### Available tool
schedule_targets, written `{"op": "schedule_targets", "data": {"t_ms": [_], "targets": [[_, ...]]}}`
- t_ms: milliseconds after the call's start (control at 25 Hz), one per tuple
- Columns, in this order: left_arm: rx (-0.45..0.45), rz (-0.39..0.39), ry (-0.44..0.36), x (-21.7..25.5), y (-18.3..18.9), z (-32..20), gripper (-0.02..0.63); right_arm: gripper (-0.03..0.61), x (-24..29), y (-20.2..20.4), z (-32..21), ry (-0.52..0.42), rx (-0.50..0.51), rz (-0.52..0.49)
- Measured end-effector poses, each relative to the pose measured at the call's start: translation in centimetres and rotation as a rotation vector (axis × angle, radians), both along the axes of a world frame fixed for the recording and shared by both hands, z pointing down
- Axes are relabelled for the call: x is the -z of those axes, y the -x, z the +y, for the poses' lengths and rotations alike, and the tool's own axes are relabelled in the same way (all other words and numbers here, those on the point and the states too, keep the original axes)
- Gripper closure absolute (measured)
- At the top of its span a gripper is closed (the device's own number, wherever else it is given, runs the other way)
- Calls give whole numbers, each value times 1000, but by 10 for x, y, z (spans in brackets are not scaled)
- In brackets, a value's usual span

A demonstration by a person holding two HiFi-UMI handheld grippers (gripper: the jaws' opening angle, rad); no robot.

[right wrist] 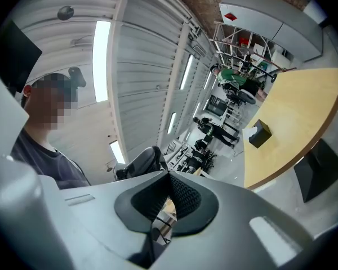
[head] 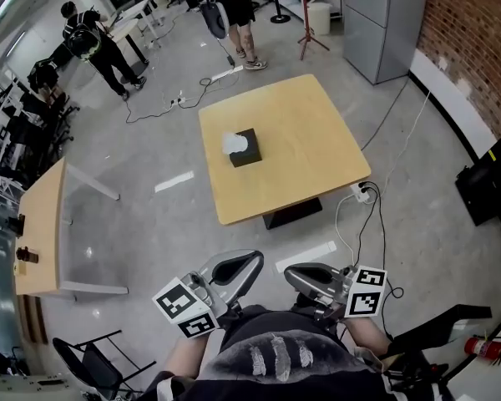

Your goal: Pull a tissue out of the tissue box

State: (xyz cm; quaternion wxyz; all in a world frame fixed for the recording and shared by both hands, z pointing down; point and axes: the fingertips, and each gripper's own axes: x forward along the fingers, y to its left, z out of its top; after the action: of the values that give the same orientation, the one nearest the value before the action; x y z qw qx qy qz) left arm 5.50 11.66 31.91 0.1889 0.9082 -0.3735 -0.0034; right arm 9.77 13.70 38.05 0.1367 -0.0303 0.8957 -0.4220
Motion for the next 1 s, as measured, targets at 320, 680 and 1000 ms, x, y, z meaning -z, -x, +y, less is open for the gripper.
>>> {"op": "schedule_targets", "data": {"t_ms": [320,680,1000], "targets": [[-37,-19,2,-9,-18,-18,612,581,-16,-12,-15,19,-21,28],[-72,50,-31,-7,-8,-48,612,581,-16,-11,-43,-8,-89,112],[-37,101,-36,-3,44,-70,612,581,-10,32,-63,-46,-62,177]]}}
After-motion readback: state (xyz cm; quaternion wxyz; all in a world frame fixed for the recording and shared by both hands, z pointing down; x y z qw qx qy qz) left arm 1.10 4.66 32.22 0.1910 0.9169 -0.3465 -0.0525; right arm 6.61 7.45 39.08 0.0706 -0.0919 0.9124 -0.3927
